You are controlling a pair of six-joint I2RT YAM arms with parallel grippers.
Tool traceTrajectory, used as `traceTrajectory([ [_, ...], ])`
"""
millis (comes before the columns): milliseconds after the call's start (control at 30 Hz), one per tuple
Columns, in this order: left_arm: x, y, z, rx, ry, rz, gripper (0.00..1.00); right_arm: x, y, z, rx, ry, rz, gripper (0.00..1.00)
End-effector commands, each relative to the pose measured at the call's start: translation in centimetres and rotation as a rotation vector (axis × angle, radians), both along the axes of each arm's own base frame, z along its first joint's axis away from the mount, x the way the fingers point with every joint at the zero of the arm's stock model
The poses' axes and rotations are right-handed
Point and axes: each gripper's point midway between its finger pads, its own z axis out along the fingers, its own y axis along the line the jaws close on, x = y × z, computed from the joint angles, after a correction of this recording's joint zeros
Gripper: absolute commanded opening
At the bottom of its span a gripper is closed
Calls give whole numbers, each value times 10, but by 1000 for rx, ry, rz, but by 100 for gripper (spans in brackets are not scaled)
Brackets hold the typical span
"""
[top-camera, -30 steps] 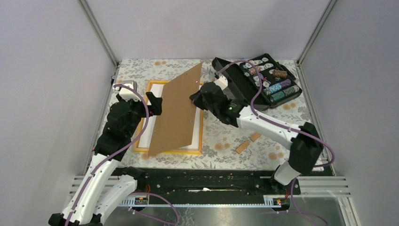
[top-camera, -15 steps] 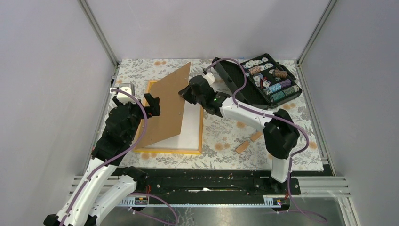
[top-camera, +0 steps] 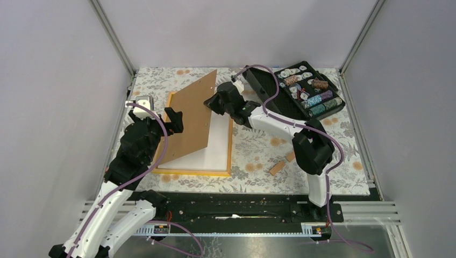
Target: Put the photo into the frame
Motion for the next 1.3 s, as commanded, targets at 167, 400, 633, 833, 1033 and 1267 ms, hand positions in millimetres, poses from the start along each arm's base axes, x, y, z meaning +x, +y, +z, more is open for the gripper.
traceTrajectory([
  [167,-1,1,20,-16,-62,5,98,18,18,54,136,-145,42,0],
  [400,0,0,19,-18,-59,3,98,18,7,32,94,-163,56,0],
  [633,0,0,19,-18,-56,3,98,13,9,10,76,-146,83,0],
  [833,0,0,19,-21,-56,4,98,10,10,4,113,-120,71,0],
  [1033,1,1,19,-23,-53,7,98,2,8,-7,135,-120,17,2],
  [1267,2,2,18,-25,-51,12,98,-7,12,-26,33,-125,24,17],
])
